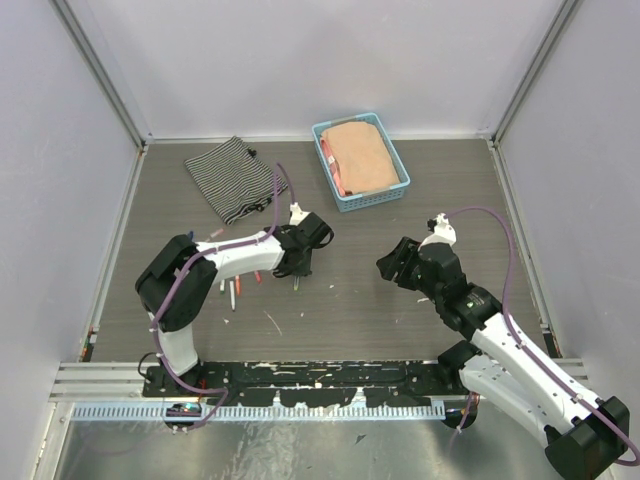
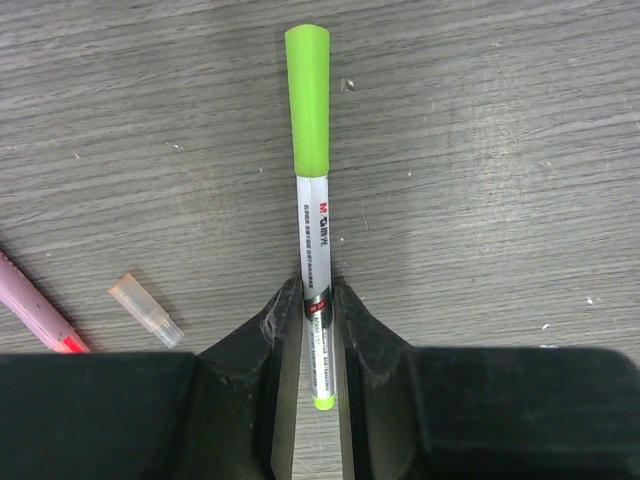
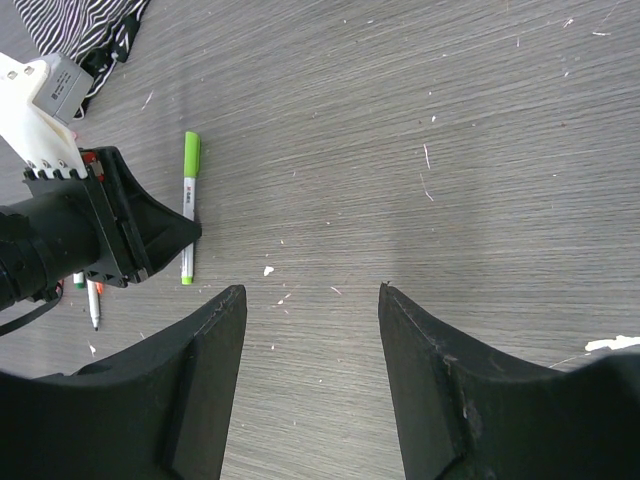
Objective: Insert the pens into the pen caps
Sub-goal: Place the pen at the center of the board, then pick up the pen from the center of the board.
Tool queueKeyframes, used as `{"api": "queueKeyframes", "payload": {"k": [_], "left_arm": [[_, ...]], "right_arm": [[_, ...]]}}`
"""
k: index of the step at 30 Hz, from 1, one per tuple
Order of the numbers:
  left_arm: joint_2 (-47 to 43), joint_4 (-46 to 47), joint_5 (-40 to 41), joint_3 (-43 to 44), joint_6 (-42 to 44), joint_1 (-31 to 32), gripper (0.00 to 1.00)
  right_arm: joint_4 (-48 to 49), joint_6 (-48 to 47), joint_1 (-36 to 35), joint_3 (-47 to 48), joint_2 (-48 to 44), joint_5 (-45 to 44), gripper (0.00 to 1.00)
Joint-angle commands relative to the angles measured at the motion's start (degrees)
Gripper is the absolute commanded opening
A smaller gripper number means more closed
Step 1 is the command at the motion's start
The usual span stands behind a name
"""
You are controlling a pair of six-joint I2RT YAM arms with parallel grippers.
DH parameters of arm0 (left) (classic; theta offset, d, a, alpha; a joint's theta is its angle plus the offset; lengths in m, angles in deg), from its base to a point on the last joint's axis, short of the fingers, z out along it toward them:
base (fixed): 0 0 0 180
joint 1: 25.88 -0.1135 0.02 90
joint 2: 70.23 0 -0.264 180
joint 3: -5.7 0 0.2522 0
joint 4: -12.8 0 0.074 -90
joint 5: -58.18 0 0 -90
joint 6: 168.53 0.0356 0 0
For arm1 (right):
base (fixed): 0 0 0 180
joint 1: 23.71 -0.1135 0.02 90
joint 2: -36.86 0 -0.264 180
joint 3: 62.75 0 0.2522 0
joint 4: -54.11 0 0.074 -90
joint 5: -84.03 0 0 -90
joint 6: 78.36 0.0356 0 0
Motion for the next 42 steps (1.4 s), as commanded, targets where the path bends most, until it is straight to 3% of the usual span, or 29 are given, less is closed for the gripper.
{"api": "queueKeyframes", "payload": {"k": [1, 7, 19, 35, 42], "left_arm": [[0.1, 0.7, -0.4, -1.5, -0.4, -0.5, 0.25], [-0.4, 0.7, -0.6, -1.7, -0.4, -0.7, 0.22], [-5.3, 0.1, 0.0, -1.2, 1.7, -0.9, 0.37], [-22.0, 1.1, 2.5, -8.0, 6.0, -1.2, 0.38], [-31.4, 0.9, 2.2, -15.0, 4.1, -4.2, 0.47]], "right_arm": [[2.6, 0.1, 0.1, 2.8, -0.6, 0.2, 0.61], [2.6, 0.1, 0.1, 2.7, -0.8, 0.1, 0.61], [2.6, -0.2, 0.1, 2.5, -0.8, 0.3, 0.61], [3.4, -0.7, 0.1, 2.6, 0.4, 0.9, 0.61], [5.5, -0.7, 0.1, 2.6, 2.3, 2.5, 0.61]]}}
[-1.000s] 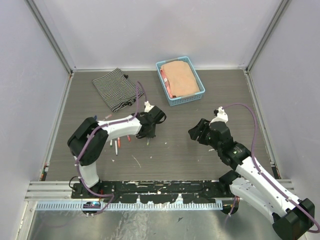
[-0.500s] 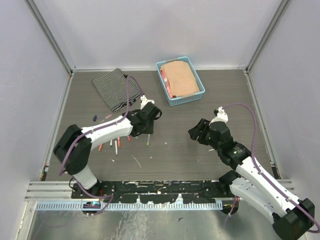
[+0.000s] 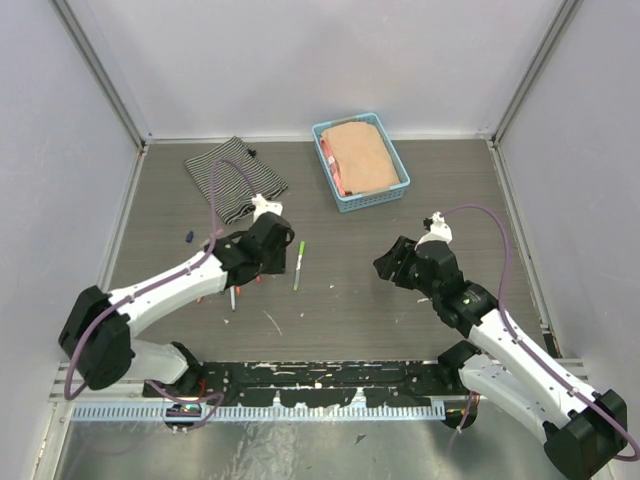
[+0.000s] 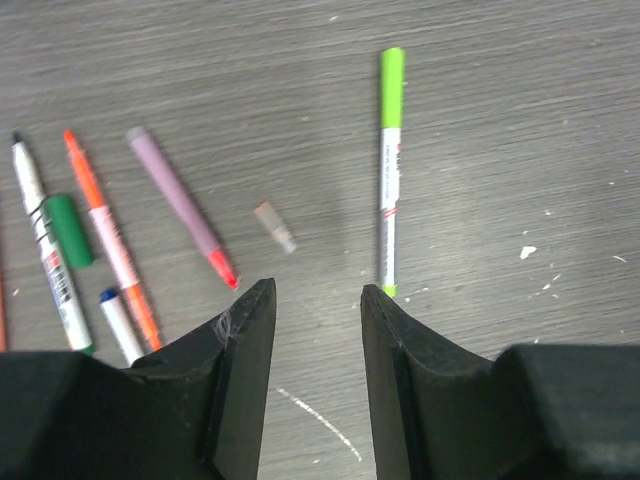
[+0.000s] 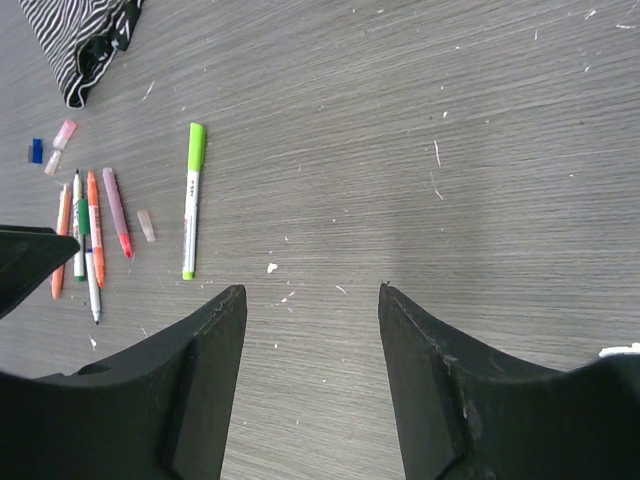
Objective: Insert the pens into the pen caps
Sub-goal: Pick up the pen from the center of the board.
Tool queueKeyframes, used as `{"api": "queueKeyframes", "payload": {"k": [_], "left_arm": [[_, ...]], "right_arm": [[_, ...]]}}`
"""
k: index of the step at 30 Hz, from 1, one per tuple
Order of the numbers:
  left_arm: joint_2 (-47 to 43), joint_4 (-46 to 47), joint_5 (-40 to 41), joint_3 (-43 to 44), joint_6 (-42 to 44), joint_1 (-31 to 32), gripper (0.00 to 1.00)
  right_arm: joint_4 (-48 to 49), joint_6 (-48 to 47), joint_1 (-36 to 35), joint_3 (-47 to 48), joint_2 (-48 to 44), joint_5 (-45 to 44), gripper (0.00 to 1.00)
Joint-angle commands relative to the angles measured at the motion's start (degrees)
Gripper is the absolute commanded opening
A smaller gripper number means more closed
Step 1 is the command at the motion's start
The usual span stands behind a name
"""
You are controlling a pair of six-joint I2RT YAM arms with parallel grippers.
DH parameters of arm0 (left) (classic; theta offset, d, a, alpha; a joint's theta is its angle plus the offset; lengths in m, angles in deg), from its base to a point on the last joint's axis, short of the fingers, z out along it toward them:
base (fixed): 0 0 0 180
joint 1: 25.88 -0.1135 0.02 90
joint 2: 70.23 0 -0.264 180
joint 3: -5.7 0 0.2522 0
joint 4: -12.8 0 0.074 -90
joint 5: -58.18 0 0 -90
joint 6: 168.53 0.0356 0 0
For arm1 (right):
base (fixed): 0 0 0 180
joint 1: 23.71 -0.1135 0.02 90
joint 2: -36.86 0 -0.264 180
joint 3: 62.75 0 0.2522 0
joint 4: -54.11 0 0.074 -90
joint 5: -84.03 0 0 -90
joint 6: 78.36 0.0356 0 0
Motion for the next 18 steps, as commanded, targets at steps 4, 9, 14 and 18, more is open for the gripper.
{"api": "queueKeyframes", "payload": {"k": [4, 9, 14, 18], "left_arm": [[-9.3, -0.6, -2.4, -6.6, -1.9, -7.0, 0.47], [-9.7, -3.1, -4.8, -7.6, -2.5, -12.3, 0.44], [-10.9, -2.9, -7.0, -9.9, -3.4, -17.1, 0.43], [-11.3, -3.1, -8.5, -11.1, -4.1, -20.9, 0.39]], "right_arm": [[4.7, -0.9, 0.1, 2.5, 1.2, 1.8, 0.61], [5.3, -1.1, 0.1, 2.4, 1.5, 2.4, 0.61], [5.0, -1.2, 0.1, 2.1, 1.0, 2.3, 0.61], [4.7, -1.6, 0.0, 2.2, 0.8, 2.3, 0.61]]}}
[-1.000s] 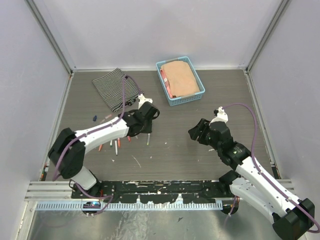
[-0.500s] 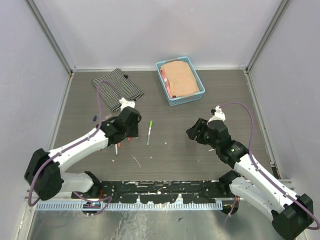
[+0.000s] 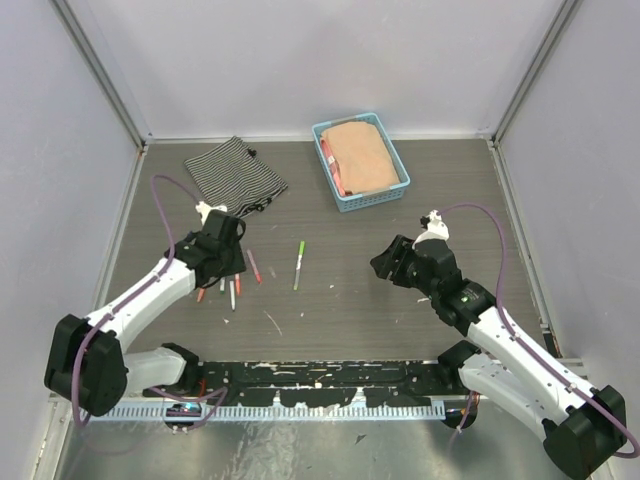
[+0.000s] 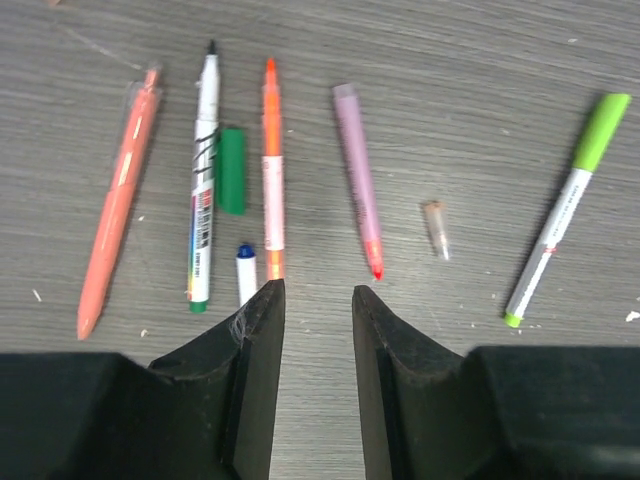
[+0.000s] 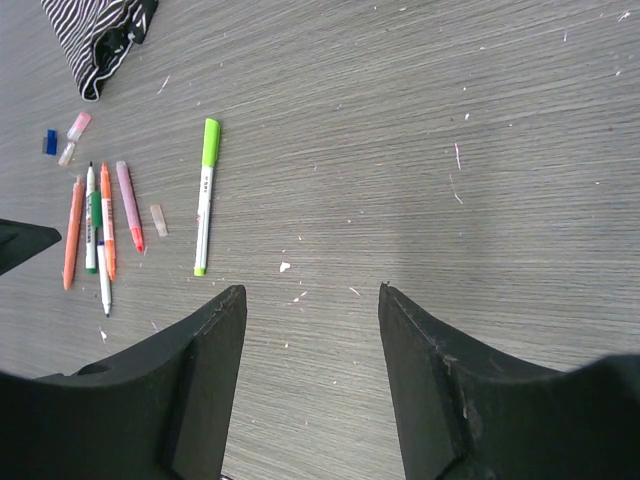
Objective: Insert the pens into the pen caps
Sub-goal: Pick up the pen from the center of the board.
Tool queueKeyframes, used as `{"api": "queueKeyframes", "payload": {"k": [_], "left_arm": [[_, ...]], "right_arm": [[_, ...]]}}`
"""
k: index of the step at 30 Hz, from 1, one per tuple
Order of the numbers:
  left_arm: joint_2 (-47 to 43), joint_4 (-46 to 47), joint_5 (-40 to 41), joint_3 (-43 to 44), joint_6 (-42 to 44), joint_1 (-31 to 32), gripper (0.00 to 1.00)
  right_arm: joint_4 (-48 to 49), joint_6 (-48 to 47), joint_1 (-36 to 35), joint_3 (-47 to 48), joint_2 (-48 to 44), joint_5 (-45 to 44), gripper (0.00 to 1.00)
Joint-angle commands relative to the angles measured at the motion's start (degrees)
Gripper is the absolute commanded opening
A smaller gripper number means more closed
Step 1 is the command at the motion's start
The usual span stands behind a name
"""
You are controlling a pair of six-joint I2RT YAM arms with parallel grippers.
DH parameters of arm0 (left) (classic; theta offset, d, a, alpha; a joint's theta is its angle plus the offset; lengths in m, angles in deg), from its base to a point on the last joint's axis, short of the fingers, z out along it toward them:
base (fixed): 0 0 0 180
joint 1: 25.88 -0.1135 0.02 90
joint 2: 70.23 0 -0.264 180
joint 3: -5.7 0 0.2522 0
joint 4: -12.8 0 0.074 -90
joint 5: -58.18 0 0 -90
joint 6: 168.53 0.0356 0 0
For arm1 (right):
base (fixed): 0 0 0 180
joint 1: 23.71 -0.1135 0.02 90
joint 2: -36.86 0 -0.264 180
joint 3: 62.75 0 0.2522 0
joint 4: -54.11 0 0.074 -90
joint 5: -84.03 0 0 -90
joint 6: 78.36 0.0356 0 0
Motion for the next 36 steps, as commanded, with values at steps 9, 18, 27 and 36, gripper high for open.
{"api": "queueKeyframes", "payload": {"k": [9, 18, 27, 36], "left_arm": [[-0.8, 0.5, -2.5, -5.4, -1.8, -11.3, 0.4], [3.2, 1.6, -3.2, -4.5, -0.9, -13.0, 0.42], [8.8, 2.2, -10.2, -2.9, 3.4, -17.9, 0.42], [12.4, 1.7, -11.4, -1.3, 5.3, -18.0, 0.39]], "right_arm": [[1.4, -1.9, 0.1, 2.2, -1.6, -0.4, 0.61], [1.6, -2.1, 0.1, 2.3, -1.2, -0.4, 0.61], [1.6, -2.2, 0.1, 2.0, -1.4, -0.5, 0.61], [2.0, -2.2, 0.1, 1.8, -1.2, -0.4, 0.61]]}}
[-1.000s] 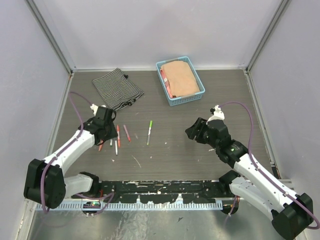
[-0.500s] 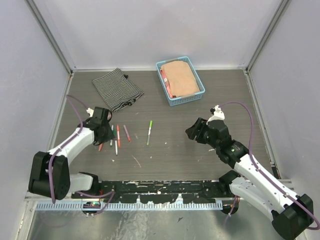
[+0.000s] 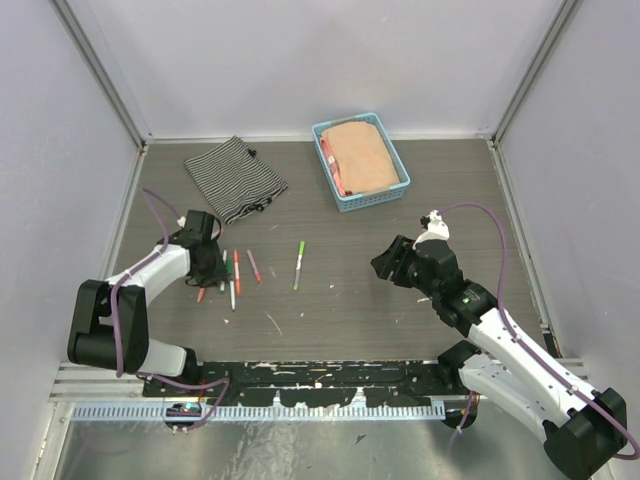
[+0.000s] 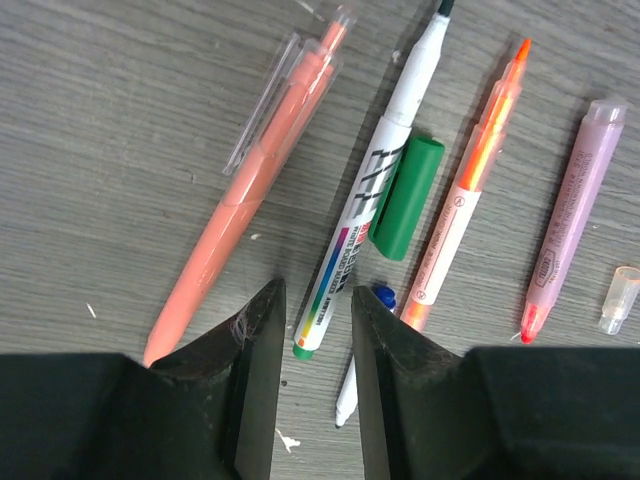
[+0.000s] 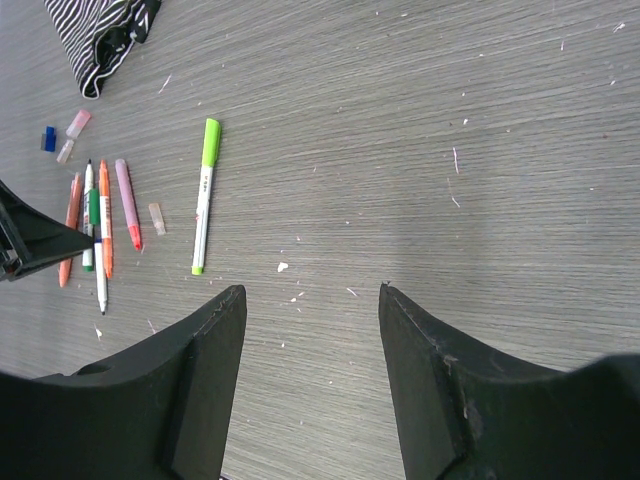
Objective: Insert the pens into the pen caps
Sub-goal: Pick up the pen from the center of the board.
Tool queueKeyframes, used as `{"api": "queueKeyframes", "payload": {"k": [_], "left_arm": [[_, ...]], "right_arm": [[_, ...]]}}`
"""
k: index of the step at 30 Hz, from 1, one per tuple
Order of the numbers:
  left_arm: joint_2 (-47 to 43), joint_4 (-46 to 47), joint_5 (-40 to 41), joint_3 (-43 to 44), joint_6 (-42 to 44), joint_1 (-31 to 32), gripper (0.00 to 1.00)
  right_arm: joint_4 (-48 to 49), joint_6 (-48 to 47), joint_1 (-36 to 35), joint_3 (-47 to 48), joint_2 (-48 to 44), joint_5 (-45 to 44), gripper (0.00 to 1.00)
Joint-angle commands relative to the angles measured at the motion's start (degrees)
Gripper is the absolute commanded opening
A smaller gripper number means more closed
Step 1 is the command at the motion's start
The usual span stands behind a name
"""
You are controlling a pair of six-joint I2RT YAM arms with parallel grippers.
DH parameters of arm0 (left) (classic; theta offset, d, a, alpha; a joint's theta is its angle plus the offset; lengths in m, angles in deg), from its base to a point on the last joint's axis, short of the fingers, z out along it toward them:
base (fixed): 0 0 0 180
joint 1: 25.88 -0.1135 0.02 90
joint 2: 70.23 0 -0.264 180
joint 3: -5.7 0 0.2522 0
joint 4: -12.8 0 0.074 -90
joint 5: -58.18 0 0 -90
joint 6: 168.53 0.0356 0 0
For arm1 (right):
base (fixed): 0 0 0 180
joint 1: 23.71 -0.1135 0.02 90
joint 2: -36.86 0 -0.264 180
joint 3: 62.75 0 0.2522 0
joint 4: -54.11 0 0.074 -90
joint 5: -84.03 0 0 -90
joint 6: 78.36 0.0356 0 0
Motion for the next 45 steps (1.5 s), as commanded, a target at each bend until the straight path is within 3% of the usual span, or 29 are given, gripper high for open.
{"api": "queueKeyframes", "payload": {"k": [1, 30, 45], "left_arm": [[0.9, 0.8, -1.0, 2.3, 1.6, -0.2, 0.39], [5.8, 1.7, -4.1, 5.4, 3.0, -0.8, 0.17], [-6.0, -4.0, -1.4, 8.3, 3.7, -0.3, 0.18]], "right_arm": [[2.2, -0.9, 0.1, 1.8, -0.4, -0.3, 0.61], [1.9, -1.3, 0.1, 2.1, 0.1, -0.7, 0.61], [2.3, -1.4, 0.0, 2.4, 0.9, -0.8, 0.61]]}}
